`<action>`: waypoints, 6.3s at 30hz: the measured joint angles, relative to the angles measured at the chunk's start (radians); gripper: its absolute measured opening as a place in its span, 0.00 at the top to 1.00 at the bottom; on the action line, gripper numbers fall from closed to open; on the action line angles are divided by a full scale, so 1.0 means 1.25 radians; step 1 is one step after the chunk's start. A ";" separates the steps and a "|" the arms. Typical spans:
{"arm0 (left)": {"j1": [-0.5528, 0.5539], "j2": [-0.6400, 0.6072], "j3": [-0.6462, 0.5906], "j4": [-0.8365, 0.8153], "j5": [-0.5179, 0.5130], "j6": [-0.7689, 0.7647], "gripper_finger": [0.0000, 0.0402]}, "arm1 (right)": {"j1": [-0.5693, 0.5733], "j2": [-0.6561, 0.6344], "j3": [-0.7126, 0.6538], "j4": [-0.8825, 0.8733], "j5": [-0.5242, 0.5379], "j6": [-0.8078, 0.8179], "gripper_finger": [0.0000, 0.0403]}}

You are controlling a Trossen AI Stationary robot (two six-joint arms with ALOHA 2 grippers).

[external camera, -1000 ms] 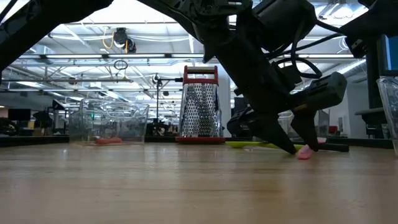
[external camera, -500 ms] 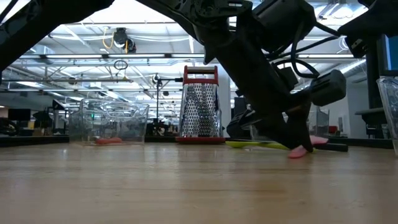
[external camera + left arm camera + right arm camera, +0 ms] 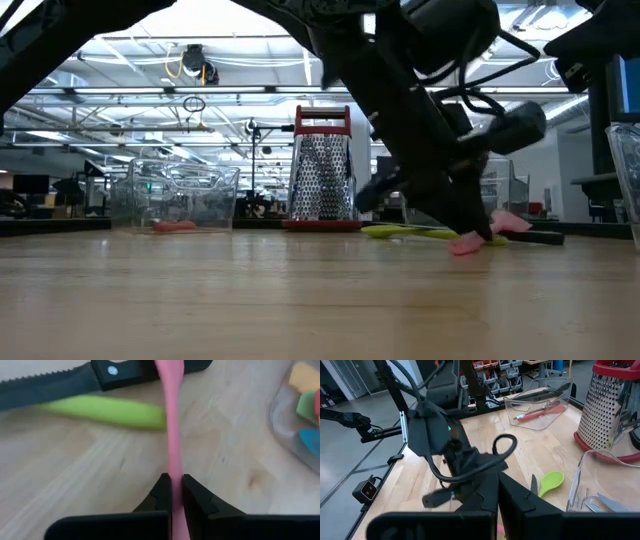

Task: Pick & Place Kitchen Items
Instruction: Put the pink spatula into the bottom transparent bin

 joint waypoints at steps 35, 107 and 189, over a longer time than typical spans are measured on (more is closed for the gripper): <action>0.038 -0.291 0.004 0.048 -0.163 0.188 0.99 | 0.000 0.000 0.000 0.124 0.001 -0.010 1.00; 0.019 -0.313 0.004 0.289 -0.059 0.285 1.00 | -0.172 0.406 -0.101 1.079 -0.018 0.038 0.96; -0.003 -0.459 -0.012 -0.336 -0.282 0.307 0.56 | 0.232 0.437 0.193 -0.084 -0.481 1.106 0.98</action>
